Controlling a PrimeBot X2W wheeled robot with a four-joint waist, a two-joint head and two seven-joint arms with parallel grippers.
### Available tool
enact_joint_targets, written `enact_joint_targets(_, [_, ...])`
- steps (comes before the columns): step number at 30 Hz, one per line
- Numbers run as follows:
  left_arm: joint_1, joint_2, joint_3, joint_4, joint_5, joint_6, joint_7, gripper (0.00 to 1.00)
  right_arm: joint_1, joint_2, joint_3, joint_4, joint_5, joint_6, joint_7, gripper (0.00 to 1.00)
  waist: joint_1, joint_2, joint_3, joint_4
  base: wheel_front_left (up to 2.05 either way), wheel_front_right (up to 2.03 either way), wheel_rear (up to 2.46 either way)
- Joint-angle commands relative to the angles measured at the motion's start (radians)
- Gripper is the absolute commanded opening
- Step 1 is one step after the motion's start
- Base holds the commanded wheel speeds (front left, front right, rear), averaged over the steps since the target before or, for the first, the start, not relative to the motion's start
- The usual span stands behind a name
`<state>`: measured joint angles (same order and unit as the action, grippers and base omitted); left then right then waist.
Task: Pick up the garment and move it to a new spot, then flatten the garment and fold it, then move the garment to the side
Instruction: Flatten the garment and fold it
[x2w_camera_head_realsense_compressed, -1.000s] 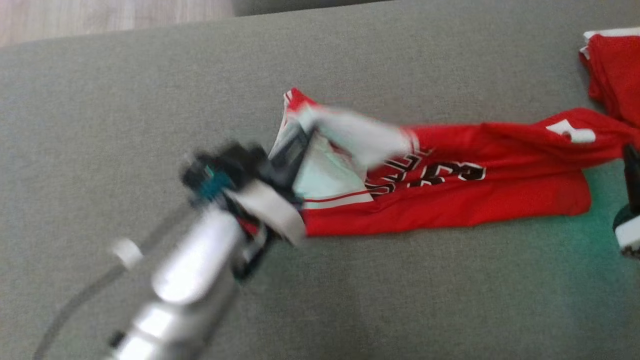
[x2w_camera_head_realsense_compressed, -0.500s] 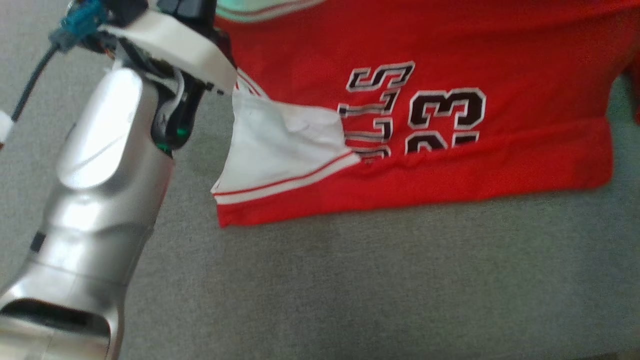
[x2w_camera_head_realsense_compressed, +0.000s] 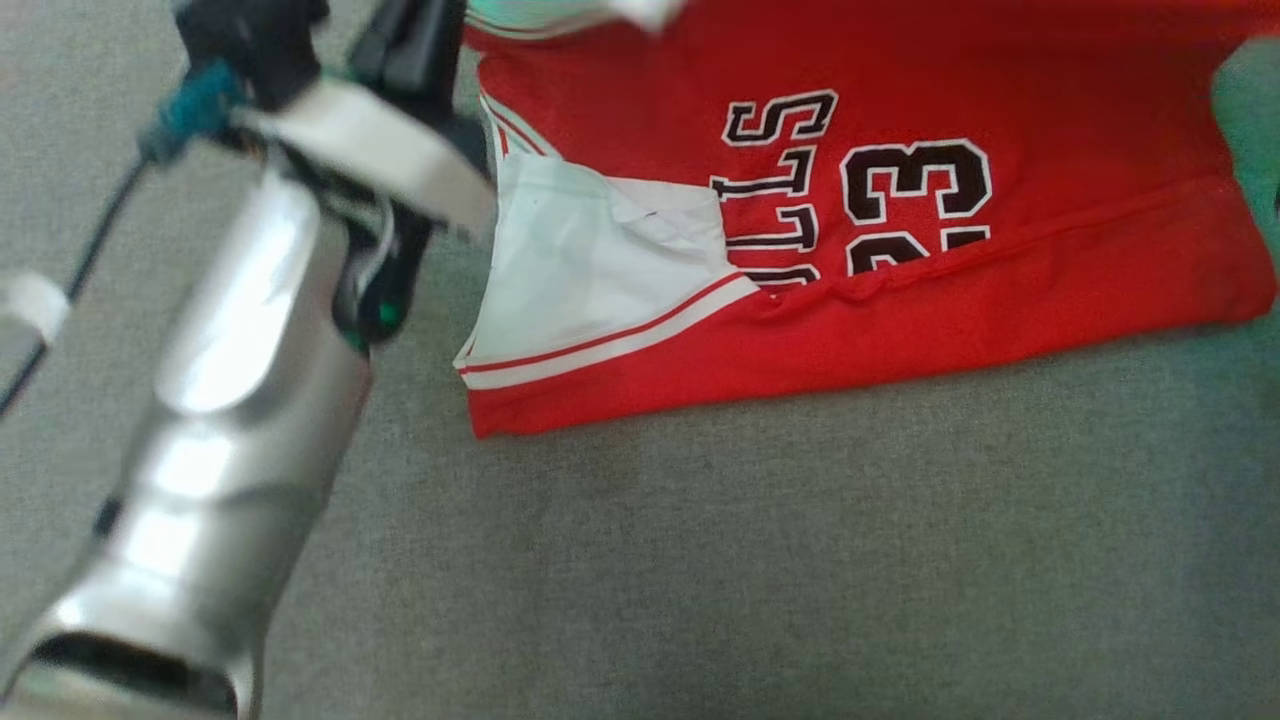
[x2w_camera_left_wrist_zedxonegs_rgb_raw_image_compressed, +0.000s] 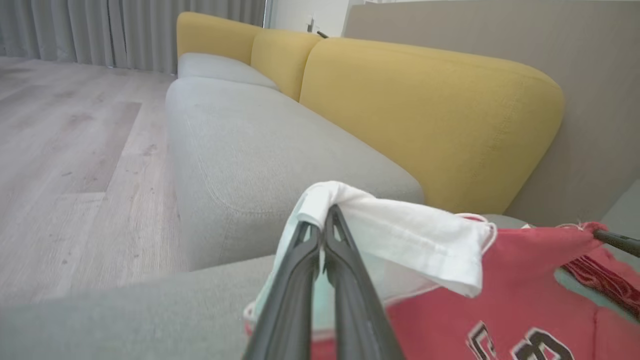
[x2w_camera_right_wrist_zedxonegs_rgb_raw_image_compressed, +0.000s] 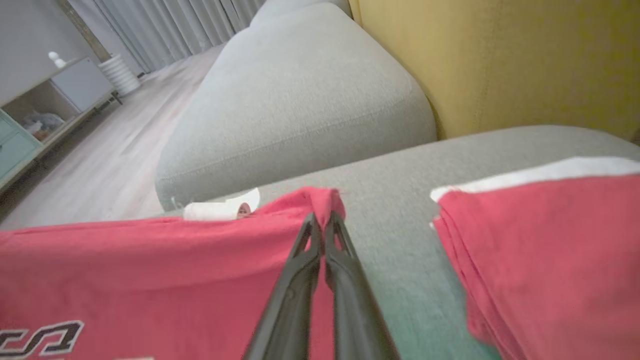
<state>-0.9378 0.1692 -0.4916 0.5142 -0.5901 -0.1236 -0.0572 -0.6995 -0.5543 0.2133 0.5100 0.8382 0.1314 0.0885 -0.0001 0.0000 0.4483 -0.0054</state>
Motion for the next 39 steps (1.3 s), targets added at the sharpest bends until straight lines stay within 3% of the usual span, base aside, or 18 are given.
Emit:
enact_joint_targets(1, [0.025, 0.046, 0.018, -0.045, -0.008, -0.002, -0.009, 0.0, 0.041, -0.038, 0.009, -0.025, 0.011, -0.001, -0.013, 0.0, 0.0001, 0.0, -0.007, 0.001, 0.0, 0.0, 0.0])
enact_joint_targets(5, [0.147, 0.07, 0.013, -0.129, -0.025, 0.008, -0.015, 0.0, 0.106, -0.064, 0.024, -0.032, 0.045, -0.001, -0.031, 0.0, 0.0001, 0.0, -0.021, 0.003, 0.0, 0.0, 0.0])
enact_joint_targets(11, [0.333, 0.096, -0.009, -0.264, -0.029, 0.06, -0.006, 0.0, 0.195, -0.092, 0.048, -0.048, 0.071, -0.001, -0.038, 0.0, 0.0001, 0.0, -0.036, 0.006, 0.0, 0.0, 0.0])
enact_joint_targets(20, [0.499, 0.091, -0.032, -0.358, -0.047, 0.117, -0.007, 0.0, 0.286, -0.086, 0.058, -0.047, 0.082, -0.001, -0.034, 0.0, 0.0001, 0.0, -0.036, 0.014, 0.0, 0.0, 0.0])
enact_joint_targets(21, [0.51, 0.085, -0.037, -0.358, -0.044, 0.122, -0.015, 0.17, 0.291, -0.073, 0.058, -0.039, 0.079, -0.001, -0.038, 0.29, 0.0001, 0.0, -0.033, 0.015, 0.0, 0.0, 0.0])
enact_joint_targets(22, [0.512, 0.081, -0.04, -0.355, -0.04, 0.127, -0.021, 0.62, 0.293, -0.065, 0.057, -0.032, 0.079, -0.001, -0.039, 0.79, 0.0001, 0.0, -0.032, 0.015, 0.0, 0.0, 0.0])
enact_joint_targets(23, [0.513, 0.078, -0.041, -0.352, -0.029, 0.137, -0.034, 1.0, 0.292, -0.057, 0.052, -0.027, 0.077, -0.001, -0.047, 1.0, 0.0001, 0.0, -0.031, 0.015, 0.0, 0.0, 0.0])
enact_joint_targets(27, [0.52, 0.055, -0.048, -0.338, 0.043, 0.194, -0.131, 1.0, 0.313, -0.02, 0.018, -0.023, 0.083, -0.001, -0.113, 1.0, 0.0001, 0.0, -0.043, 0.019, 0.0, 0.0, 0.0])
enact_joint_targets(32, [0.57, 0.01, -0.038, -0.343, 0.177, 0.311, -0.201, 1.0, 0.399, 0.019, -0.027, -0.039, 0.063, -0.001, -0.21, 1.0, 0.0001, 0.0, -0.074, 0.023, 0.0, 0.0, 0.0])
enact_joint_targets(35, [0.621, -0.021, -0.003, -0.428, 0.281, 0.374, -0.204, 1.0, 0.438, 0.043, -0.051, -0.045, 0.057, -0.001, -0.252, 1.0, 0.0001, 0.0, -0.09, 0.028, 0.0, 0.0, 0.0])
enact_joint_targets(39, [0.701, -0.048, 0.025, -0.538, 0.412, 0.421, -0.204, 1.0, 0.441, 0.058, -0.078, -0.027, 0.033, -0.001, -0.275, 1.0, 0.0001, 0.0, -0.105, 0.044, 0.0, 0.0, 0.0])
